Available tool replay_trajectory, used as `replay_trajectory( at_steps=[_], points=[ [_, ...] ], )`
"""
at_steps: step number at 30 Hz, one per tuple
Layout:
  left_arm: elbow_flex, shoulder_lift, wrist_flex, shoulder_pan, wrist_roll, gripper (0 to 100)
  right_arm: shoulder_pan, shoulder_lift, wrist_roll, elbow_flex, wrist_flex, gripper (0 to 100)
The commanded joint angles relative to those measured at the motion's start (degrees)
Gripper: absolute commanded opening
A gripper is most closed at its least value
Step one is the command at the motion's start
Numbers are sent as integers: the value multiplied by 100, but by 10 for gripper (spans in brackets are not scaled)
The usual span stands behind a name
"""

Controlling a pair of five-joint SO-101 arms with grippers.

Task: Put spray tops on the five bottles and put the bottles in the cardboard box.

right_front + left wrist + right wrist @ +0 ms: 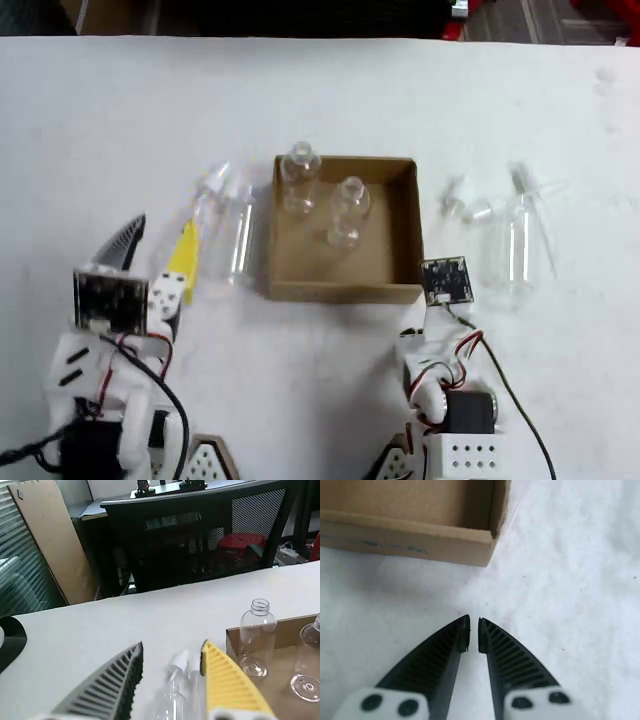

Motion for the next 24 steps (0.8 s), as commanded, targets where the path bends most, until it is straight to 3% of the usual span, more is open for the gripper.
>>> replay_trajectory(
  at_steps=[1, 21, 24],
  points=[
    [686, -347, -9, -101, 35, 173, 4, -4, 44, 53, 31, 15],
    [1301, -259, -9, -347, 26, 174, 4, -4, 44, 53, 31, 15],
    [1169, -259, 9, -347, -343, 173, 4, -4, 44, 53, 31, 15]
  ],
)
